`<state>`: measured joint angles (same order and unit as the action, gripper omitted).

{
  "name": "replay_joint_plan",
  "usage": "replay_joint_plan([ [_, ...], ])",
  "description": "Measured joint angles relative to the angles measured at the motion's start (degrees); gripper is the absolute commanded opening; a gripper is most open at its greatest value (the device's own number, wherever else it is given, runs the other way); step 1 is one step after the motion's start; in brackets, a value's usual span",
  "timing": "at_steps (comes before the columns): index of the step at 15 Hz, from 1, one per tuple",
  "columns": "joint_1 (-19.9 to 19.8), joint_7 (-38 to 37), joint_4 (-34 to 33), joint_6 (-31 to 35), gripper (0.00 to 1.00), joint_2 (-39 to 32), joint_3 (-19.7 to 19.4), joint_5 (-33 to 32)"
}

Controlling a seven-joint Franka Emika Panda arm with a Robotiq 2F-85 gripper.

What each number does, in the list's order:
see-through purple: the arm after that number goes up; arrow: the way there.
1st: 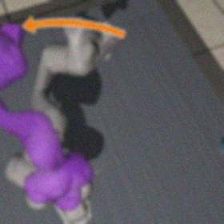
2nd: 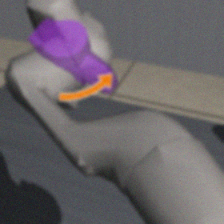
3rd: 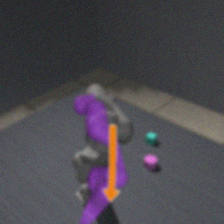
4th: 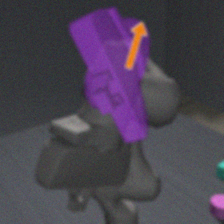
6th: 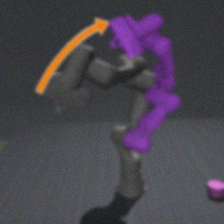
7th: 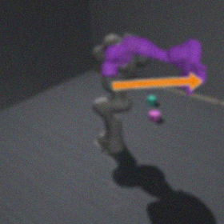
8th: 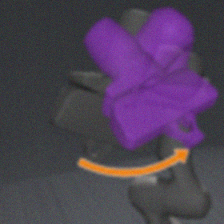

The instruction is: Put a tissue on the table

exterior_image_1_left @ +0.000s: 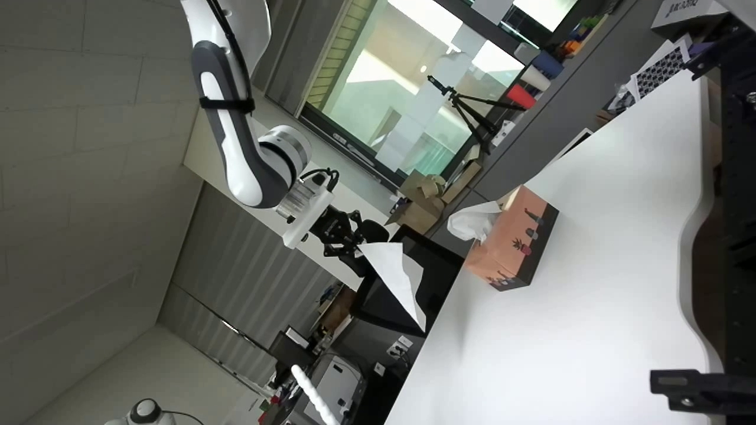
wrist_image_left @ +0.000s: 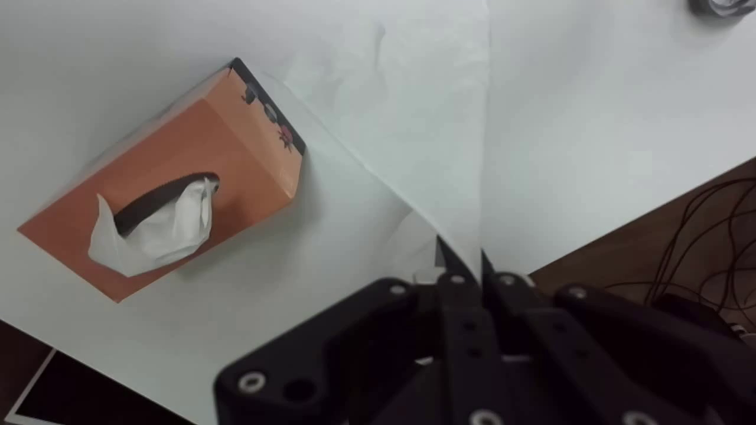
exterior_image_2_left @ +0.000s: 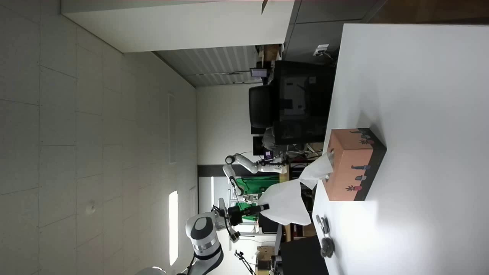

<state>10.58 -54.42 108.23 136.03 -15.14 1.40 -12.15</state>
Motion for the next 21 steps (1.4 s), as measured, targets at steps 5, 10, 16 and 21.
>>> replay_joint_plan([
  [5, 0.16, 1.19, 4.9, 2.97, 0.0, -3.3, 0.59, 1.05],
  [10, 0.59, 1.77, 8.85, 6.38, 0.0, -8.85, 0.25, 1.02],
  [16, 3.58, 1.8, 9.86, 8.01, 0.0, -16.61, -1.96, 0.91],
  [21, 6.61, 1.8, 9.66, 7.91, 0.4, -21.37, -4.41, 0.73],
])
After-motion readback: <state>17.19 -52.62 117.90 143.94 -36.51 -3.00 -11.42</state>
